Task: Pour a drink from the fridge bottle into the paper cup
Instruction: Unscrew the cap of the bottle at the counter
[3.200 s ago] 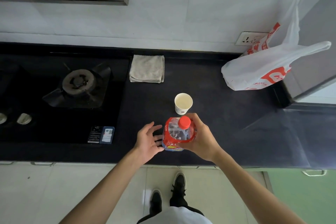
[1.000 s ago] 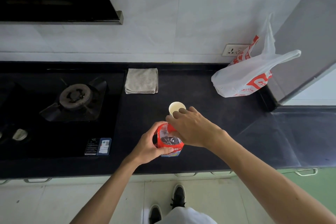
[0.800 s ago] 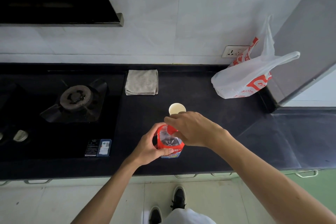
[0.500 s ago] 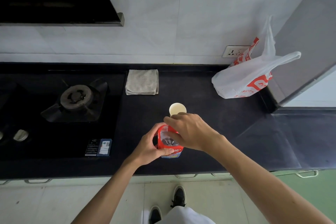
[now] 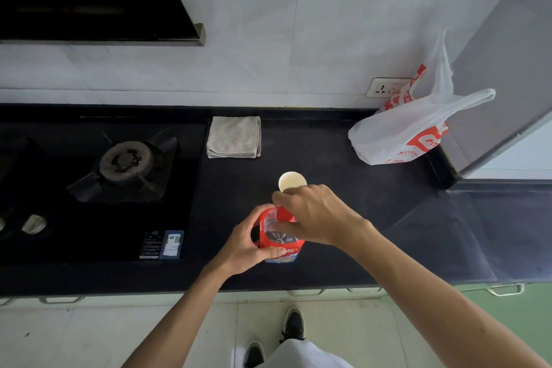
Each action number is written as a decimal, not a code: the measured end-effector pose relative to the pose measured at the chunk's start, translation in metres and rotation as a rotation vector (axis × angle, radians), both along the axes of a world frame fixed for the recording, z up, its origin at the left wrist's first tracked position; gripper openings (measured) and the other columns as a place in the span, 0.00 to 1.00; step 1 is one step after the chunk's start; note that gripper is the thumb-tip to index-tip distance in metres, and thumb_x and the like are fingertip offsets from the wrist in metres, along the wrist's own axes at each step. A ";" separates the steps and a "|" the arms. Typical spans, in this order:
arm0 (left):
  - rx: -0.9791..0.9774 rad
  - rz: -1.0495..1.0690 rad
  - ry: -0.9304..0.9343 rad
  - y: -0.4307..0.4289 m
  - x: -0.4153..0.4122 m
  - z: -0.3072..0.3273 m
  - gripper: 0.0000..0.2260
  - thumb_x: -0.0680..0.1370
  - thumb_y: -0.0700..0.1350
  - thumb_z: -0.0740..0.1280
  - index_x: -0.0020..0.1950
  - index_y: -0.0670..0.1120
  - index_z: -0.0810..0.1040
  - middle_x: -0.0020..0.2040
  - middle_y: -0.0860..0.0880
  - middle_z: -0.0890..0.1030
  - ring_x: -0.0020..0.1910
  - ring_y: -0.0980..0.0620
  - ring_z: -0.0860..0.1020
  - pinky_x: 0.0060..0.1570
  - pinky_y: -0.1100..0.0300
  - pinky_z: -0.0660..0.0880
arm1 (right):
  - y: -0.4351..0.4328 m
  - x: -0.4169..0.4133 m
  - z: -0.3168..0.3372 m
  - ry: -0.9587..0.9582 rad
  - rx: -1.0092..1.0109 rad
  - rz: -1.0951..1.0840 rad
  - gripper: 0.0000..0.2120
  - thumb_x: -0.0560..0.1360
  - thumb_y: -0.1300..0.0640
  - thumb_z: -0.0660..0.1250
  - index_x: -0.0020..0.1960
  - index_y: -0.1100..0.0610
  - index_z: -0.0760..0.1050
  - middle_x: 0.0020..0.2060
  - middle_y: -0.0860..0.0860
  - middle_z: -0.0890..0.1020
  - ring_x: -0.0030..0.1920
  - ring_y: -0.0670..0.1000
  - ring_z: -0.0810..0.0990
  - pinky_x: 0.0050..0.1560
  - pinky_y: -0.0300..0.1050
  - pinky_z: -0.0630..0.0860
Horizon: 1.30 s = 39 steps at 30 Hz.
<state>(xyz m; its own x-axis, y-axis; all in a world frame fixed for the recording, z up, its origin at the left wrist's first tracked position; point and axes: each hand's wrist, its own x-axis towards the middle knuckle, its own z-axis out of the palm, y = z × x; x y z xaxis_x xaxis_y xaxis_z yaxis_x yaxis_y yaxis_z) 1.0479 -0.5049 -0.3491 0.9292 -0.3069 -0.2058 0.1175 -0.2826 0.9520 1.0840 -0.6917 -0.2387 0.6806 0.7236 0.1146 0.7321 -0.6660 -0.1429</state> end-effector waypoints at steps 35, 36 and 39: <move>0.010 -0.003 0.015 -0.002 -0.002 0.006 0.35 0.68 0.47 0.80 0.69 0.59 0.68 0.62 0.62 0.76 0.64 0.55 0.77 0.58 0.54 0.80 | 0.002 -0.007 -0.018 0.099 0.242 -0.182 0.13 0.73 0.48 0.70 0.50 0.55 0.75 0.45 0.48 0.77 0.47 0.51 0.73 0.33 0.48 0.75; 0.007 -0.005 0.014 -0.002 -0.002 0.005 0.35 0.68 0.47 0.80 0.69 0.59 0.68 0.62 0.62 0.76 0.64 0.54 0.77 0.58 0.53 0.80 | -0.002 -0.007 -0.018 0.110 0.244 -0.184 0.14 0.72 0.46 0.71 0.50 0.55 0.75 0.45 0.48 0.77 0.47 0.51 0.74 0.35 0.49 0.77; 0.002 -0.008 0.026 -0.003 -0.001 0.005 0.35 0.68 0.47 0.80 0.69 0.59 0.68 0.61 0.62 0.77 0.64 0.56 0.77 0.58 0.52 0.80 | -0.010 -0.007 -0.017 0.169 0.271 -0.136 0.14 0.73 0.47 0.71 0.53 0.54 0.76 0.47 0.49 0.77 0.49 0.50 0.74 0.42 0.52 0.80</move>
